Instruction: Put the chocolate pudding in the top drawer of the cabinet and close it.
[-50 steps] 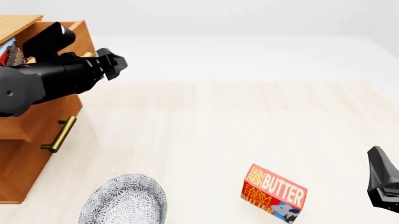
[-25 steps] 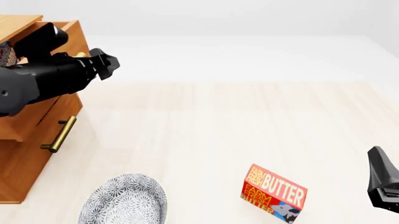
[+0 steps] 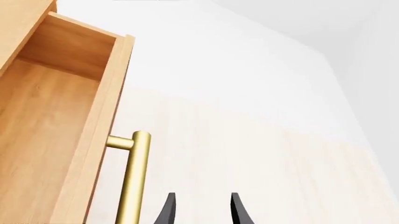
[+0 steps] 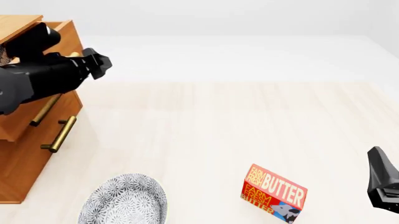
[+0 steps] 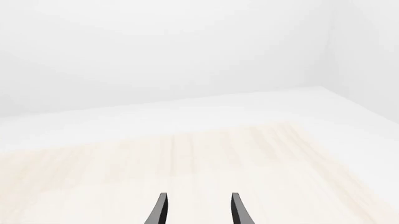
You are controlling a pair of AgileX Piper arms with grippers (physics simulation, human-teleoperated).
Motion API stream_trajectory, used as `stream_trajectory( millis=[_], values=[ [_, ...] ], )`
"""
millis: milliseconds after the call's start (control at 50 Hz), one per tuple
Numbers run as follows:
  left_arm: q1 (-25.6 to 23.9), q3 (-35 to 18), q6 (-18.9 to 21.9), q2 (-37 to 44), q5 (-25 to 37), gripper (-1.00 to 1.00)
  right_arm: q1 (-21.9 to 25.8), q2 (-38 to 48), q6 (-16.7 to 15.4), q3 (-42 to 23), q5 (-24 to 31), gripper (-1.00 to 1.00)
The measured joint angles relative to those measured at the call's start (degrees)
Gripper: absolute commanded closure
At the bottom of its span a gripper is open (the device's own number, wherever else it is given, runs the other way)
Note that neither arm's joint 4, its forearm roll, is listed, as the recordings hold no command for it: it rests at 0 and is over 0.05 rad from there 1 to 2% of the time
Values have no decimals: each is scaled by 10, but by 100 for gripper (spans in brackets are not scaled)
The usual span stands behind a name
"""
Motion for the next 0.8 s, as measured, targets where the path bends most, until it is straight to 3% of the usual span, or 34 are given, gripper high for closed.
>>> stream_trajectory(
  millis=[800],
  values=[
    [45,5,13,3,-2,-100,0,5,0,0,-4,-100]
  ],
)
